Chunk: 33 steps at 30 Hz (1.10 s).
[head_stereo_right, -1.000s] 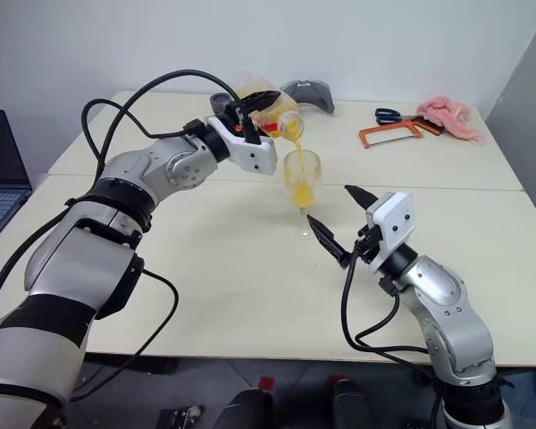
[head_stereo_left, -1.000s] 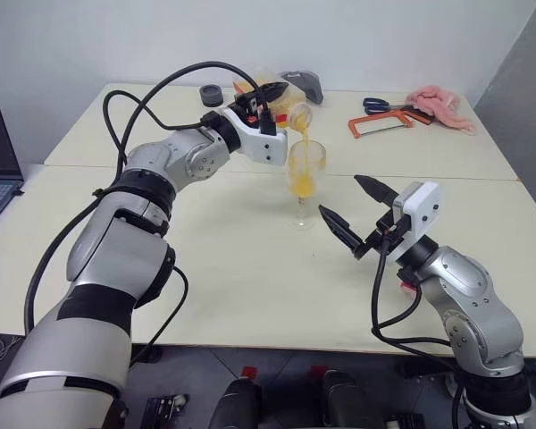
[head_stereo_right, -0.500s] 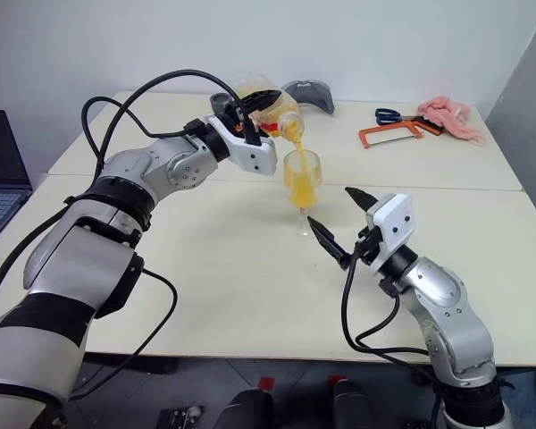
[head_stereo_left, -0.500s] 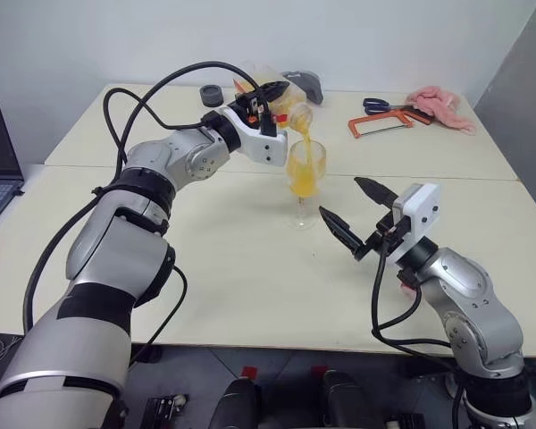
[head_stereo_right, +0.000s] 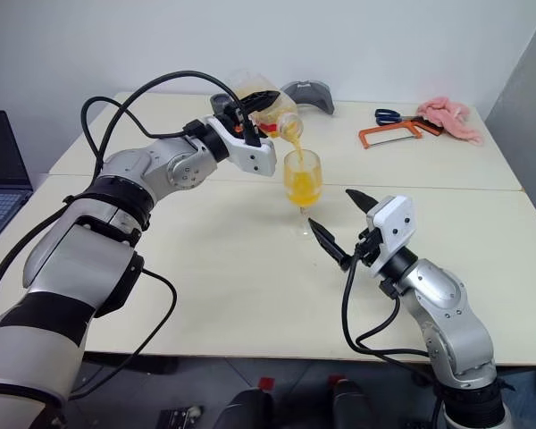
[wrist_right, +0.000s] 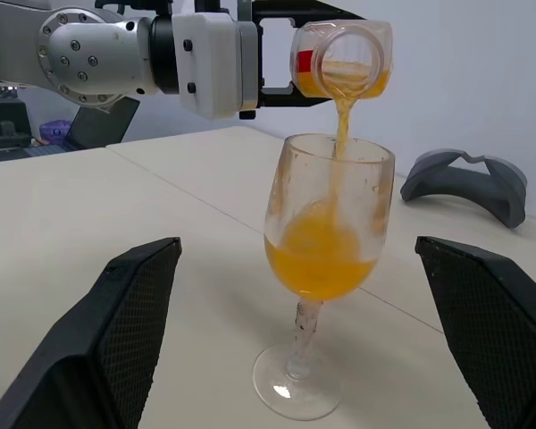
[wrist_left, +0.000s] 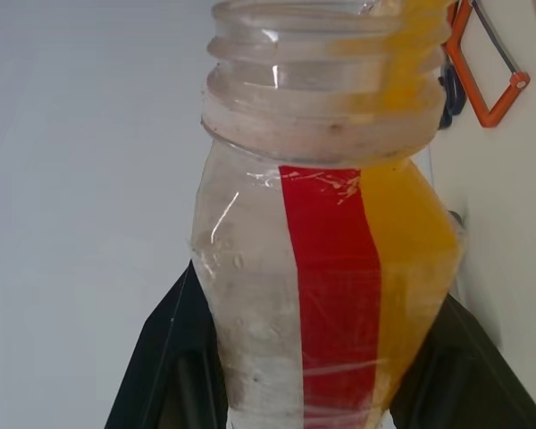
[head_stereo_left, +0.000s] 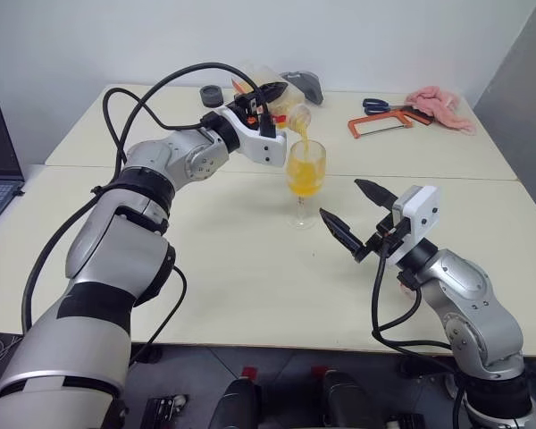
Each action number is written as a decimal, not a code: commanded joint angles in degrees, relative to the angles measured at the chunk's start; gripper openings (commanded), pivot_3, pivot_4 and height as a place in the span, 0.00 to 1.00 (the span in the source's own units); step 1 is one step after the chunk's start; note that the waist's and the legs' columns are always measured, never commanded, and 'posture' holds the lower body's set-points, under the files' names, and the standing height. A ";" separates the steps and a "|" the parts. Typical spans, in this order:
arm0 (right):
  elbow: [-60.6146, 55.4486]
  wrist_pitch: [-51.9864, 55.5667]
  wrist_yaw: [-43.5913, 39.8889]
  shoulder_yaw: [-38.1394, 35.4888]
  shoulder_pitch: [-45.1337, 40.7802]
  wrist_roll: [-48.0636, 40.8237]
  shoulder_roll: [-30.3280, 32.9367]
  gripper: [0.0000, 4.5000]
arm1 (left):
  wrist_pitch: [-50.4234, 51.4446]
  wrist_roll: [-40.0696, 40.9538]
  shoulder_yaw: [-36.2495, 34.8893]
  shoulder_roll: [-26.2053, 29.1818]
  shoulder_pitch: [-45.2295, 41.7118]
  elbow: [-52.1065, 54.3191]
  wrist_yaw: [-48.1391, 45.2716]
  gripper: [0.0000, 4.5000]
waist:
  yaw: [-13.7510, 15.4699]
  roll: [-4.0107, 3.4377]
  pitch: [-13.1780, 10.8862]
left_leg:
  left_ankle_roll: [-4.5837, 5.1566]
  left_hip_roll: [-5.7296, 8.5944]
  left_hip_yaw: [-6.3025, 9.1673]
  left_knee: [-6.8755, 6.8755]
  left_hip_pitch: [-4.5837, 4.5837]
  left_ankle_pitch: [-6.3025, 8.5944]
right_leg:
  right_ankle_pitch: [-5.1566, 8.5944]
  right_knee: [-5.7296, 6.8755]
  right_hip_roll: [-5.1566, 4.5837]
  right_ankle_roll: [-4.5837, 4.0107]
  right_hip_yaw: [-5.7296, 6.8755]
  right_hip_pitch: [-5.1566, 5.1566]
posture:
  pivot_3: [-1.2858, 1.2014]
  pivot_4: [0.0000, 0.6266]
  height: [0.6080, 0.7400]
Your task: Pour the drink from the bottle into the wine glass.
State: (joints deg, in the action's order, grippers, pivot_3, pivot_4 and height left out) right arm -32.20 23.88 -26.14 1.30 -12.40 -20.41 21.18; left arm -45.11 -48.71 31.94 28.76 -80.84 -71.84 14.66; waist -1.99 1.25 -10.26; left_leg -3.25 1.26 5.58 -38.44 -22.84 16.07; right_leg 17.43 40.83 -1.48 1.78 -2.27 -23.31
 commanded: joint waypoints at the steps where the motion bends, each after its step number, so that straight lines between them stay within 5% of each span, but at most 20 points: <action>1: -1.70 -0.67 0.03 -0.44 -0.16 -0.72 -0.22 1.00 | 0.34 0.09 -0.05 0.54 -2.99 0.61 1.67 0.38 | 0.00 0.00 0.00 | 0.00 0.00 0.00 0.00 0.00 0.00 | 0.00 0.00 0.00 0.00 0.00 0.00 | 0.52 0.24 1.00; 33: -1.73 -0.77 -0.09 -0.06 -0.03 -0.59 -0.27 1.00 | 0.76 -0.14 -0.06 0.05 -3.26 0.29 2.51 0.38 | 0.00 0.00 0.00 | 0.02 0.01 0.01 -0.22 -0.05 0.01 | 0.00 0.09 0.00 0.00 0.00 0.00 | 0.52 0.24 1.00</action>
State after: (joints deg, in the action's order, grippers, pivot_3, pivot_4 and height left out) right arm -32.20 23.88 -26.14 1.44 -12.19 -20.40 21.09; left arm -44.35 -49.65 32.28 28.71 -81.41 -72.21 16.42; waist -1.99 1.25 -10.27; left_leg -3.23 1.26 5.59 -38.68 -22.89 16.09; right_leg 17.43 40.93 -1.48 1.78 -2.26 -23.31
